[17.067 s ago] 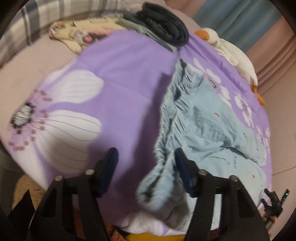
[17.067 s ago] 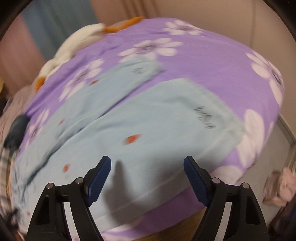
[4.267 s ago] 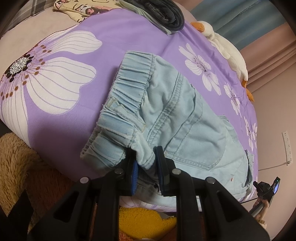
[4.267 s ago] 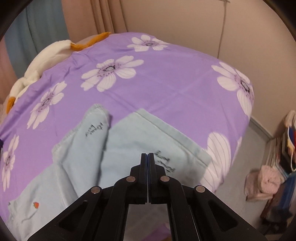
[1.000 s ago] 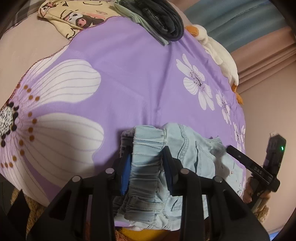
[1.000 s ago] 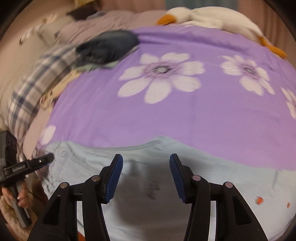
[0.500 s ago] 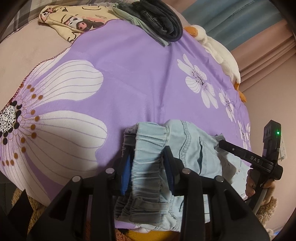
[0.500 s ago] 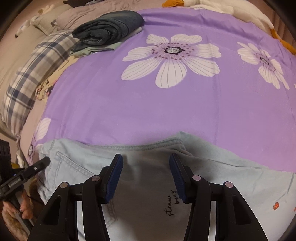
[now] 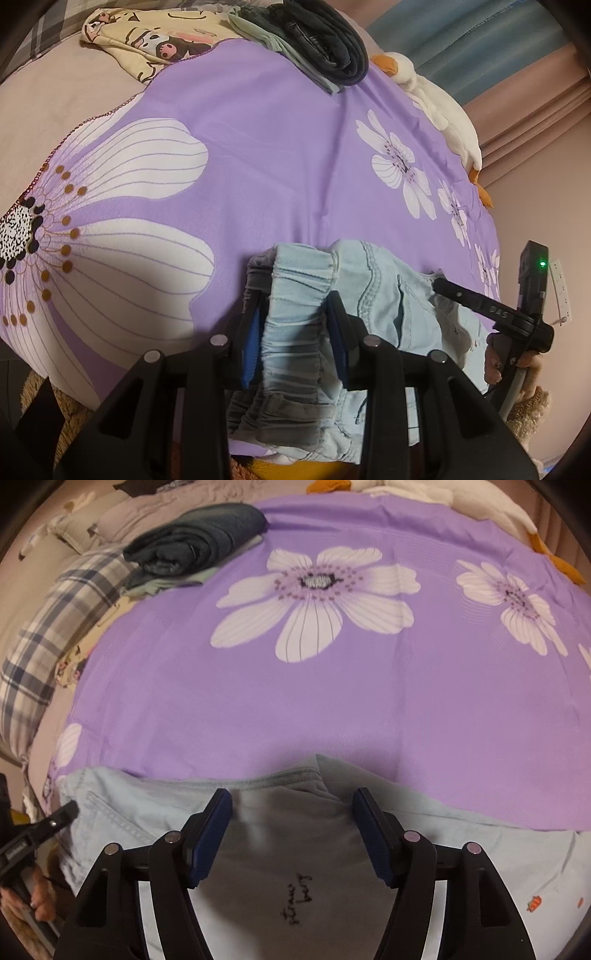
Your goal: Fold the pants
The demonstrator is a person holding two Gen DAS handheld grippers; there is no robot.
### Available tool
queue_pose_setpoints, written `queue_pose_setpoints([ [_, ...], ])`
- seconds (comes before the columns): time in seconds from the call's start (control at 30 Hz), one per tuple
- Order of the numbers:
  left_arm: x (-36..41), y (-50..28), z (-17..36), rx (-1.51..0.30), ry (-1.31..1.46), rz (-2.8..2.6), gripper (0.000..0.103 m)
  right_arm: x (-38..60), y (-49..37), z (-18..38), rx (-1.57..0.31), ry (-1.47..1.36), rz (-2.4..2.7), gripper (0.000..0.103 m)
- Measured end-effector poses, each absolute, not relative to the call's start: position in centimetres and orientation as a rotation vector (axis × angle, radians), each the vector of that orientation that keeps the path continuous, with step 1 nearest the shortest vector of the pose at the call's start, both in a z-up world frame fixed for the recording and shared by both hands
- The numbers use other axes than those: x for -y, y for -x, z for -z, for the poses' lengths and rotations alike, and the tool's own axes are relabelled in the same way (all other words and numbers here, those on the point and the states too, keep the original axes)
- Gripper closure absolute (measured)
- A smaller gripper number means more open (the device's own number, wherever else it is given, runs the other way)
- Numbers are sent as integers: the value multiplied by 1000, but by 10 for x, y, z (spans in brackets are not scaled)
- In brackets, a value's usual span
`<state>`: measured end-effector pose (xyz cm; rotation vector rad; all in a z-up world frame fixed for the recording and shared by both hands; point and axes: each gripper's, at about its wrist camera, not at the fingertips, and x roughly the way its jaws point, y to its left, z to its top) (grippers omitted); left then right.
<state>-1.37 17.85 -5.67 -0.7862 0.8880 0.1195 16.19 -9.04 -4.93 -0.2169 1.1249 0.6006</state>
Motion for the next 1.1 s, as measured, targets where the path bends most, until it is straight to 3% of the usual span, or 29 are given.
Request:
queue_pose_setpoints([
  [0.03,-178,14,56,-886,785,-121,68,88,-162,52,-1128,225,-604,36],
  [0.1,-178,14,56,-879,784,-118,71,85,-160,53,-1113,251,-614,48],
  [0.17,-178,15,54,-874,784,-113,72,83,-157,53,-1088,294,-590,82],
  [0.23,-177,16,51,-870,775,-115,74,88,-158,47,-1068,279,-593,91],
  [0.43,-169,20,34,-840,706,-139,76,102,-162,16,-993,161,-627,95],
  [0.83,-170,21,48,-899,702,-170,73,90,-168,55,-1039,222,-544,95],
  [0.93,-168,30,40,-880,740,-144,78,91,-169,56,-1038,224,-544,95],
  [1.1,-162,37,35,-895,717,-148,78,90,-169,56,-1032,218,-544,95],
])
